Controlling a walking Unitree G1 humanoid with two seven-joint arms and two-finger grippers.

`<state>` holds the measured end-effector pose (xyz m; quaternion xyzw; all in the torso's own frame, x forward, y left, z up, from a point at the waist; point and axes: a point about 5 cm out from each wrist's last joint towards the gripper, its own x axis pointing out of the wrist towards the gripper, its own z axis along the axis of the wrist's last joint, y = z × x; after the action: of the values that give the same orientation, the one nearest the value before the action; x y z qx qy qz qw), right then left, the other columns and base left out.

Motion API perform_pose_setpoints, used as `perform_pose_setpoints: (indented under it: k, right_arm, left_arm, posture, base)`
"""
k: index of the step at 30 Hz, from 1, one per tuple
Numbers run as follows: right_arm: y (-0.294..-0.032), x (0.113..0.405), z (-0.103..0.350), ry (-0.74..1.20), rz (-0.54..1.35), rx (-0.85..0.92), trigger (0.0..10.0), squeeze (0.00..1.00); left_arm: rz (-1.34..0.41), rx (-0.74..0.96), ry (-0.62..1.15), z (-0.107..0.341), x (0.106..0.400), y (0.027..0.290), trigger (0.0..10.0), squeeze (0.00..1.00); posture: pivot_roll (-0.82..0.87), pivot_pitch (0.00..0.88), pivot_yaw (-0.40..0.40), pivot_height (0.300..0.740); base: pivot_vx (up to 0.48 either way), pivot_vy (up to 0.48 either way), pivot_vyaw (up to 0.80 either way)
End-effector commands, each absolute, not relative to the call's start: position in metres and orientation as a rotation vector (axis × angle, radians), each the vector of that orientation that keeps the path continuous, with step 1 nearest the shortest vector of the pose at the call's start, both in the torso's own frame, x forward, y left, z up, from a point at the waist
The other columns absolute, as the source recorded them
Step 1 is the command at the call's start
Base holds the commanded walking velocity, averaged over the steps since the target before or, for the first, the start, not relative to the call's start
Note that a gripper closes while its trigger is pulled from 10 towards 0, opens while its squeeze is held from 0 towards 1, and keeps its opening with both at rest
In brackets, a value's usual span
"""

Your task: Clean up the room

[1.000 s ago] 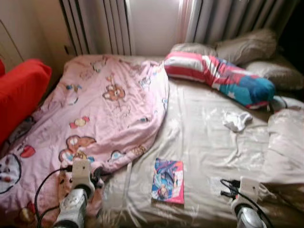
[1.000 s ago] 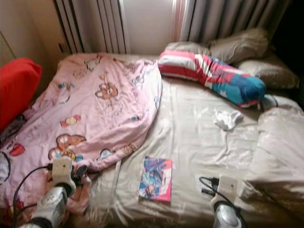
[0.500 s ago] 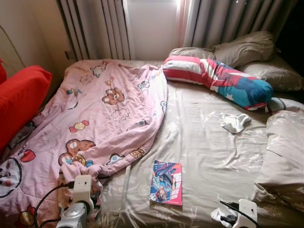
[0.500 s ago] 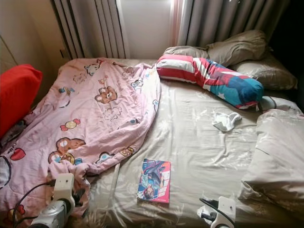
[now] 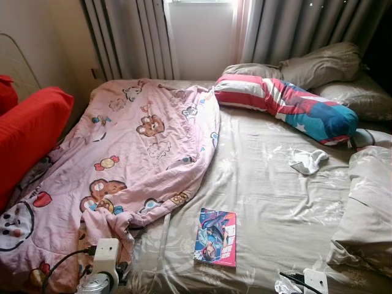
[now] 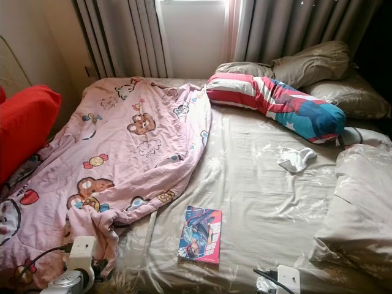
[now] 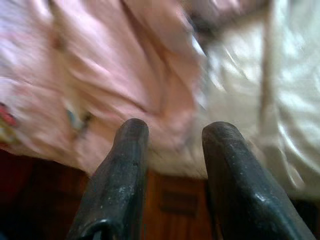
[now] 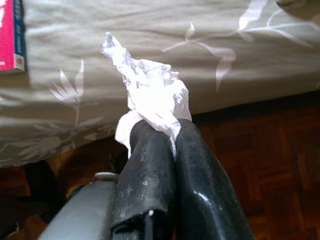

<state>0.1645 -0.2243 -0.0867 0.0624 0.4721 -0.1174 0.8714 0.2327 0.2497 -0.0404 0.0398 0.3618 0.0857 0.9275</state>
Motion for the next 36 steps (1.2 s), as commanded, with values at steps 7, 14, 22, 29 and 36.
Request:
perform_pose_setpoints:
  k: [7, 14, 22, 29, 36]
  right_arm:
    - [-0.222, 0.168, -0.085, 0.969, -0.224, 0.122, 10.0, 0.0]
    - [-0.222, 0.166, -0.086, 0.982, -0.202, 0.103, 10.0, 0.0]
    - [-0.221, 0.165, -0.087, 0.987, -0.186, 0.101, 10.0, 0.0]
    - [-0.219, 0.164, -0.088, 1.011, -0.141, 0.055, 10.0, 0.0]
    - [-0.218, 0.163, -0.089, 1.016, -0.135, 0.029, 10.0, 0.0]
  left_arm:
    - [0.202, 0.119, 0.771, -0.04, 0.225, 0.268, 10.0, 0.0]
    - [0.244, 0.12, 0.923, -0.065, 0.179, 0.274, 10.0, 0.0]
    - [0.226, 0.106, 0.952, -0.072, 0.168, 0.266, 10.0, 0.0]
    - [0.234, 0.099, 0.963, -0.074, 0.157, 0.275, 10.0, 0.0]
    - [0.239, 0.095, 0.994, -0.077, 0.145, 0.279, 10.0, 0.0]
  posture:
    - [0.01, 0.0, 0.005, 0.74]
    - [0.01, 0.0, 0.001, 0.74]
    - [0.0, 0.0, -0.005, 0.74]
    - [0.0, 0.0, -0.011, 0.74]
    - [0.0, 0.0, -0.01, 0.74]
  base:
    - [0.0, 0.0, 0.0]
    - [0.0, 0.0, 0.0]
    - [0.0, 0.0, 0.0]
    - [0.0, 0.0, 0.11]
    - [0.0, 0.0, 0.8]
